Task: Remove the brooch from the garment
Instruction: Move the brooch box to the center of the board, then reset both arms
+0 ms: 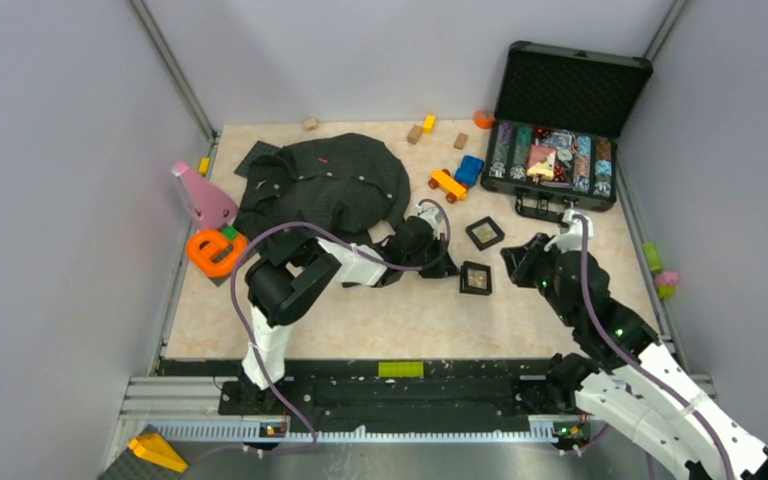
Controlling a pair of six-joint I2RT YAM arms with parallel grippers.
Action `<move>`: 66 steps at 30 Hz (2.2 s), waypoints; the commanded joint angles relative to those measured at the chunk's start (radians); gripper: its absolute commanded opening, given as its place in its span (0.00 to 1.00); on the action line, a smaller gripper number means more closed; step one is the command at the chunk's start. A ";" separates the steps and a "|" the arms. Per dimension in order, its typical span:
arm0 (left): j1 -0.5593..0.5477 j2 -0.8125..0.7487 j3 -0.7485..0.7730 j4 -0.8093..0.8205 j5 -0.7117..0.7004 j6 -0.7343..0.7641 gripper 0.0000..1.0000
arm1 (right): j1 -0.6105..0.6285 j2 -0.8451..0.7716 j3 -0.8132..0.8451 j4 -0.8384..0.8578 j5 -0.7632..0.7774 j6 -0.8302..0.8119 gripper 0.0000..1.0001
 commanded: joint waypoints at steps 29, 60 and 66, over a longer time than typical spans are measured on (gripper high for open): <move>0.309 -1.330 -0.912 0.242 -0.950 0.702 0.93 | -0.037 -0.048 -0.643 1.094 0.415 -0.785 0.86; 0.817 -0.526 -0.769 0.759 -0.498 0.725 0.99 | -0.565 0.918 -0.469 1.673 0.061 -0.528 0.99; 0.819 -0.525 -0.764 0.752 -0.496 0.725 0.99 | -0.565 0.916 -0.468 1.666 0.062 -0.525 0.99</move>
